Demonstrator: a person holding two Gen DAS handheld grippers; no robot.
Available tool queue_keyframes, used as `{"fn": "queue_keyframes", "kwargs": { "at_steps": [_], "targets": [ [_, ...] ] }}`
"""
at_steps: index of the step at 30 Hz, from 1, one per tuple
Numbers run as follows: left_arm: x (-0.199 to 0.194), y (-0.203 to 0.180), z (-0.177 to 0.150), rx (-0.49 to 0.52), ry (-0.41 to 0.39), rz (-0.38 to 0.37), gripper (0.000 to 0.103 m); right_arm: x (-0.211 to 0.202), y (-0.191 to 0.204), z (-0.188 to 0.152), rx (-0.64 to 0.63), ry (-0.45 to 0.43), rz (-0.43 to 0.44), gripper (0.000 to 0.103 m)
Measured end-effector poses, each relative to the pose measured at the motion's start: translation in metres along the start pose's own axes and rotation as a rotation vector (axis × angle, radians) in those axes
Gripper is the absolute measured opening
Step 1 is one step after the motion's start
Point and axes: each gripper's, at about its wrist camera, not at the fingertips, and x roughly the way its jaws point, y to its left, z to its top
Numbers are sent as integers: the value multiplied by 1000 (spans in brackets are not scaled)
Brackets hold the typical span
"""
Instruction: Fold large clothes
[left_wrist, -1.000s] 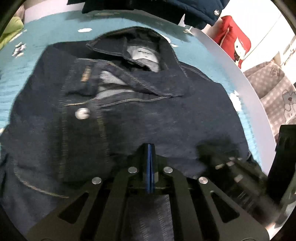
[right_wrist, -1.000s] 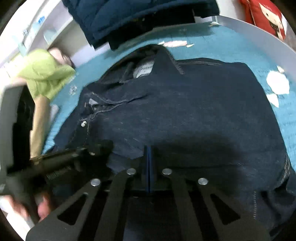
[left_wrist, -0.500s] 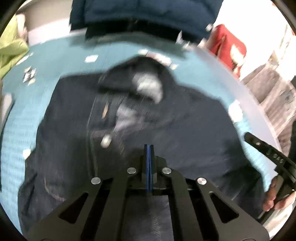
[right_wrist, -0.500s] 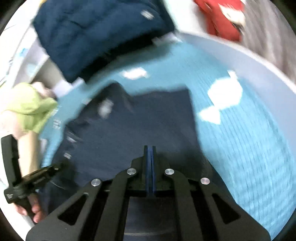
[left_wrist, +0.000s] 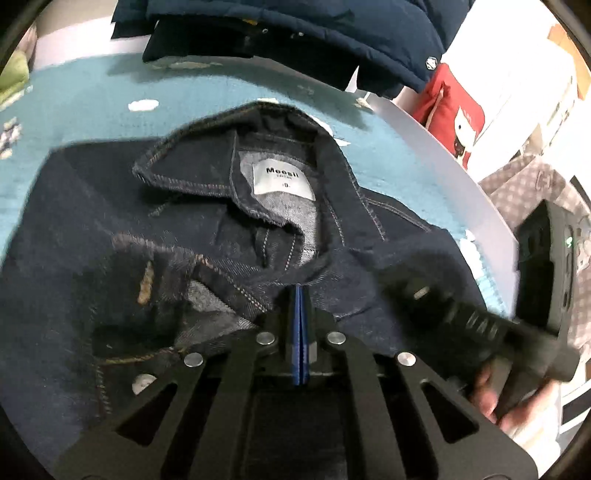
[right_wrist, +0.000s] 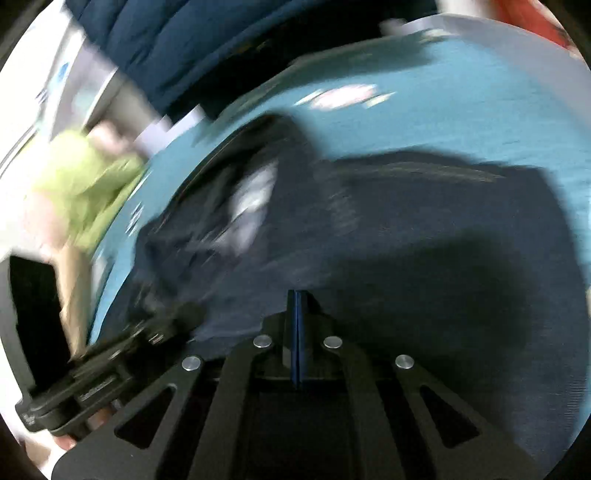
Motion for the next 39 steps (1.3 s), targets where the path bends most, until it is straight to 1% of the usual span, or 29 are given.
{"fn": "queue_keyframes", "kwargs": {
  "at_steps": [1, 2, 3, 4, 5, 6, 7, 8, 9, 12, 13, 15, 16, 17, 18, 19, 20, 21, 22, 23, 24, 25, 26, 29, 31, 33, 35, 37, 39],
  "targets": [
    [-3, -2, 2, 28, -10, 24, 2, -7, -8, 4, -11, -13, -86, 0],
    [-6, -3, 4, 60, -14, 42, 2, -10, -15, 6, -11, -16, -129, 0],
    [-6, -2, 4, 67, -14, 40, 2, -13, -27, 10, 7, -15, -157, 0],
    [-8, 1, 4, 62, -31, 68, 2, -13, -46, 13, 61, -4, -143, 0],
    [-10, 5, 2, 57, -55, 100, 2, -11, -55, 12, 84, 0, -113, 0],
    [-3, 15, 1, 34, -62, 159, 2, -8, -62, 10, 105, -5, -82, 0],
    [7, 27, 0, -1, -32, 131, 2, -8, -69, 9, 143, -16, -53, 0],
    [9, 39, -1, -58, -29, 66, 2, -9, -70, 9, 161, -18, -44, 0],
    [6, 41, 2, -66, -19, 49, 2, -9, -67, 10, 157, -18, -49, 0],
    [-2, 32, 9, -10, 11, 83, 2, -13, -54, 14, 105, -2, -113, 0],
    [-5, 29, 11, 4, 16, 94, 2, -16, -53, 13, 99, -3, -115, 5],
    [-12, 26, 14, 23, 28, 106, 3, -27, -43, 17, 89, -8, -102, 6],
    [-17, 27, 17, 23, 40, 111, 16, -28, -40, 21, 87, -4, -95, 7],
    [-21, 29, 19, 19, 44, 102, 20, -34, -39, 24, 88, -5, -89, 7],
    [-27, 31, 21, 11, 46, 67, 40, -38, -37, 25, 90, -11, -89, 10],
    [-33, 34, 24, 8, 32, 93, 65, -43, -38, 30, 95, -23, -97, 22],
    [-37, 33, 27, 14, 14, 127, 68, -49, -39, 33, 100, -35, -111, 35],
    [-41, 35, 32, 31, 1, 157, 68, -53, -39, 36, 102, -46, -125, 53],
    [-44, 38, 36, 41, 10, 167, 69, -58, -40, 40, 101, -63, -147, 66],
    [-47, 43, 41, 35, 18, 174, 69, -61, -41, 44, 101, -66, -166, 71],
    [-48, 47, 44, 27, 22, 182, 69, -62, -44, 48, 103, -58, -182, 79],
    [-48, 53, 49, 20, 29, 191, 69, -60, -48, 53, 105, -33, -195, 81],
    [-46, 60, 54, 13, 38, 203, 69, -57, -52, 57, 99, -2, -207, 81],
    [-40, 76, 63, 7, 66, 262, 69, -52, -61, 64, 88, 39, -259, 81],
    [-38, 90, 67, -6, 79, 290, 69, -47, -68, 68, 102, 61, -251, 81],
    [-39, 102, 71, -20, 94, 316, 69, -38, -74, 73, 118, 91, -275, 81],
    [-40, 112, 76, -39, 99, 320, 69, -31, -76, 78, 113, 112, -292, 81],
    [-39, 122, 84, -65, 109, 324, 73, -23, -77, 83, 107, 127, -303, 81],
    [-34, 130, 92, -78, 122, 338, 73, -17, -78, 86, 119, 141, -295, 81]
  ]
}}
